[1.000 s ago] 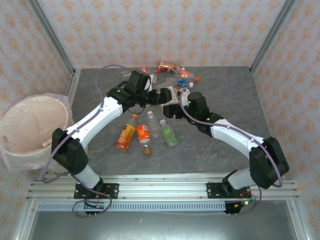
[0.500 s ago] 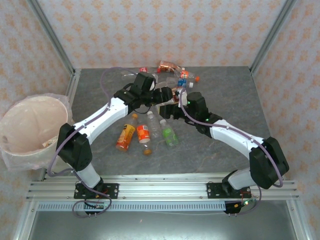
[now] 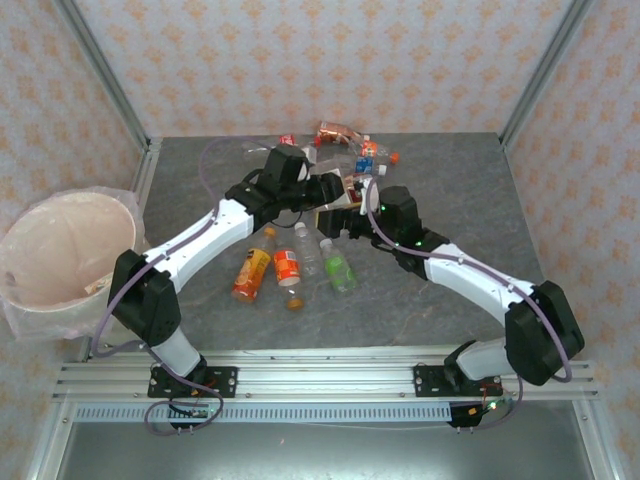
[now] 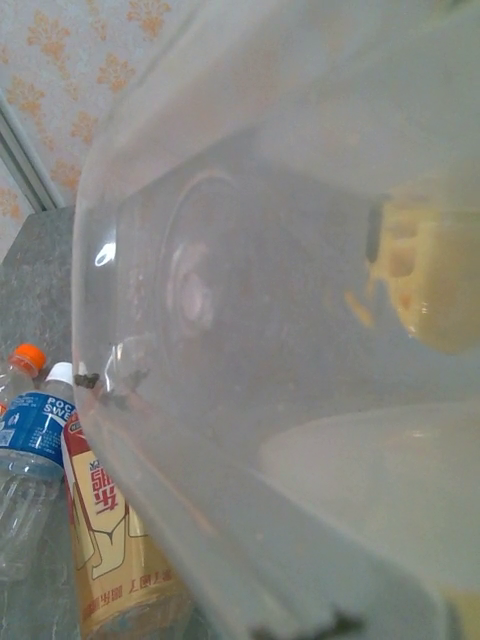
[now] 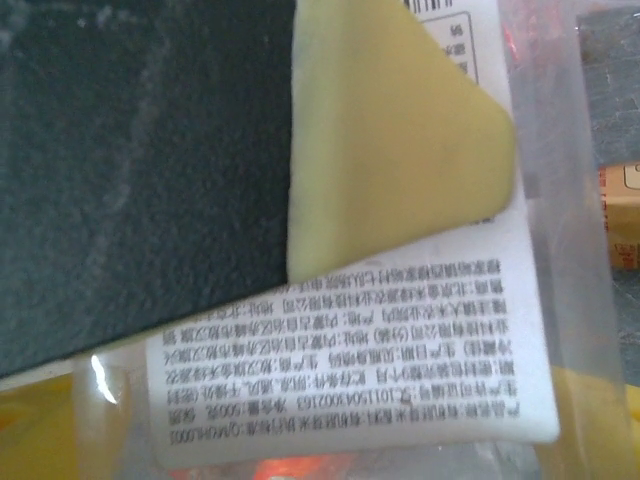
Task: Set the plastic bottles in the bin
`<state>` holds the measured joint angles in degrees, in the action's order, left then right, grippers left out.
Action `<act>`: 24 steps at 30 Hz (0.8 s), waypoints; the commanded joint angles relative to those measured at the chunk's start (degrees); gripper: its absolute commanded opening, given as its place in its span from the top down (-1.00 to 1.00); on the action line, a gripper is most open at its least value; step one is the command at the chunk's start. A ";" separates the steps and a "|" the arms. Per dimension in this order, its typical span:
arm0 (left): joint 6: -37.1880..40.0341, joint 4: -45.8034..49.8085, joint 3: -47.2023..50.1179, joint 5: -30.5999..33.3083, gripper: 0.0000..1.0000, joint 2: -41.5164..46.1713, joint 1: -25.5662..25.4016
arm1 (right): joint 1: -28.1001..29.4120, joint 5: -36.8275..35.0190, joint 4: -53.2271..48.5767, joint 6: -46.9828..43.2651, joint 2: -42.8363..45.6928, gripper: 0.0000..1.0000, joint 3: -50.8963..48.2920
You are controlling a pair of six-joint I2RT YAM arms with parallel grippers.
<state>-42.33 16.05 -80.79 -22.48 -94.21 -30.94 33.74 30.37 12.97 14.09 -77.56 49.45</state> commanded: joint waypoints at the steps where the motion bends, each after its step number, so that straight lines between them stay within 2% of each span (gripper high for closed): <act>1: -0.65 -0.68 0.69 7.29 -0.01 3.00 0.22 | 0.63 -2.11 2.01 -1.66 3.61 -0.98 -1.47; 11: -0.10 3.19 2.00 16.86 0.00 7.71 1.77 | 0.63 -7.37 -4.11 -8.15 10.70 -0.98 -3.56; 16: 0.95 5.99 2.15 19.19 0.01 11.57 3.96 | 0.63 -15.53 -6.75 -10.56 12.21 -0.98 -4.01; 24: 7.87 20.51 -1.14 31.13 0.00 21.24 6.22 | 0.67 -24.70 -6.90 -8.08 10.88 -0.98 -4.10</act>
<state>-38.41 29.02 -79.13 1.10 -76.93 -25.08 34.09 11.42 6.66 5.72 -66.24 45.47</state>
